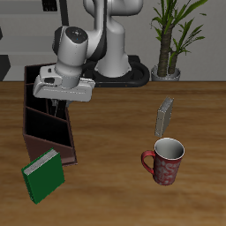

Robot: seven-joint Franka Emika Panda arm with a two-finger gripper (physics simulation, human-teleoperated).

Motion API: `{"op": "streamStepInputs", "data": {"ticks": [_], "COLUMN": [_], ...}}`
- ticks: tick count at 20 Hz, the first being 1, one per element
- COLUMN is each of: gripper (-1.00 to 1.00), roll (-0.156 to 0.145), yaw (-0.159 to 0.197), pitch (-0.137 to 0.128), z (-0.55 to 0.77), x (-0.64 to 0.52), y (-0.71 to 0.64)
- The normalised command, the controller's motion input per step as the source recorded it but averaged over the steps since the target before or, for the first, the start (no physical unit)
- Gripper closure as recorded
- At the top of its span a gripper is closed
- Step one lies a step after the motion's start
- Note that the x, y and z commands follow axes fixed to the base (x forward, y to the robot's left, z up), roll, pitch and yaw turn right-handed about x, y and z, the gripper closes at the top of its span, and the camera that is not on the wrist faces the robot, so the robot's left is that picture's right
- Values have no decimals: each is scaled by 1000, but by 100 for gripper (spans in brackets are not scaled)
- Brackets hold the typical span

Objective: Place the black book into the right desk caddy's front compartment

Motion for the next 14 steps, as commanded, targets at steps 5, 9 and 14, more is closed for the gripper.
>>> {"op": "streamStepInputs", "data": {"ticks": [5,9,14], "gripper": [-100,-100,-100], "roll": [-19,-1,18], "yaw": [-9,-10,-12], "pitch": [9,-5,-22], "z": [3,52,143], "x": [20,11,-12], "y": [-54,21,84]}}
